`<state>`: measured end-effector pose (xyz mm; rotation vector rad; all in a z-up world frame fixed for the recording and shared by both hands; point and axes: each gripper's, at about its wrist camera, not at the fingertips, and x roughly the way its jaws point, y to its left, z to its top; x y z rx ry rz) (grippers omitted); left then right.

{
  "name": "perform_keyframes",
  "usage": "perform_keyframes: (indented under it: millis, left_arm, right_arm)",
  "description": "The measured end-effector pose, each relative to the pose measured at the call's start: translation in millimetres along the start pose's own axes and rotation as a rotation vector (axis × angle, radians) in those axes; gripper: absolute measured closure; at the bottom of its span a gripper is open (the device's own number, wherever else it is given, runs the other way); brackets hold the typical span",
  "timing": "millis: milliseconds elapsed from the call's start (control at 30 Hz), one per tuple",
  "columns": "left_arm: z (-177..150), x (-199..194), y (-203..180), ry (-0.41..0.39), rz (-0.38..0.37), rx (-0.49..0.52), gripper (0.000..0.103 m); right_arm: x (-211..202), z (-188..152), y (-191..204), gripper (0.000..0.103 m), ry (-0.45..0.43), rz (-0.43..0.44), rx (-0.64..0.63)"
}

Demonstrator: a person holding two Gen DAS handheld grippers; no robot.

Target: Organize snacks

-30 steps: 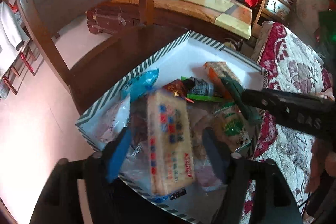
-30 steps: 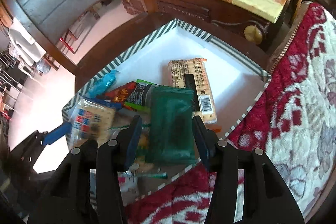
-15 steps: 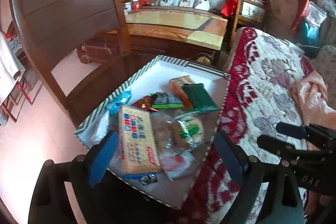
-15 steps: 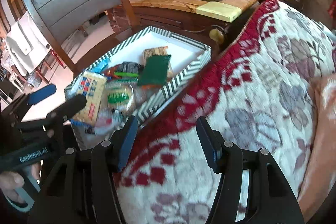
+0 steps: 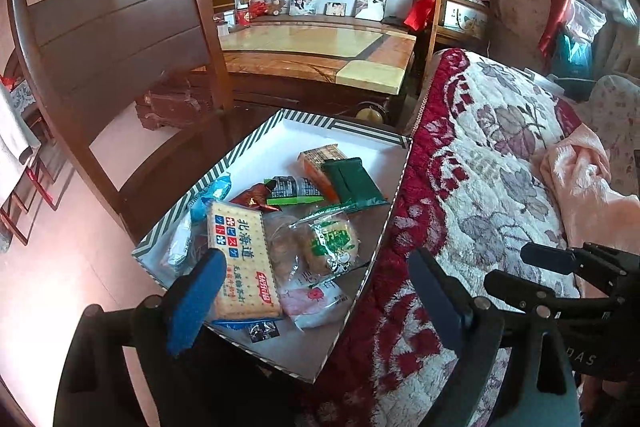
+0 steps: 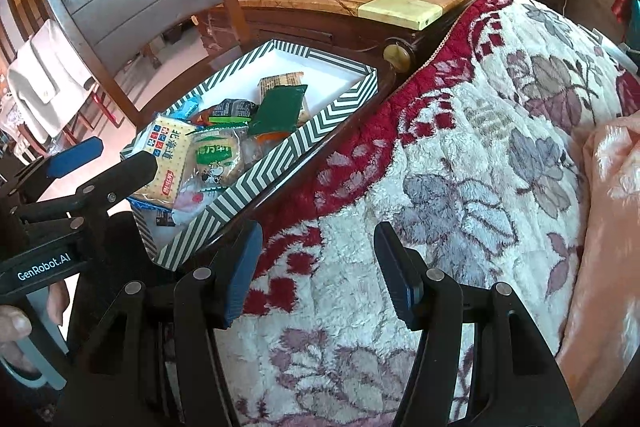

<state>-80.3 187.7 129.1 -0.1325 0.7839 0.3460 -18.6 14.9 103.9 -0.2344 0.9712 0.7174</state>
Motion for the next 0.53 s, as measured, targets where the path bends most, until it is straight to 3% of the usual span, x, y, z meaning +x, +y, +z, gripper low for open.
perform_keyframes:
  millis: [300, 533]
  left_arm:
    - [-1.8, -2.6, -1.8, -0.026, -0.006, 0.012, 0.009]
    - [-1.9, -4.1, -24.5, -0.025, -0.035, 0.057, 0.009]
  right_arm:
    - [1.5, -6.1, -4.7, 0.045, 0.022, -0.006, 0.007]
    - [-9.8, -16.1, -24.5, 0.045, 0.010, -0.036, 0.044]
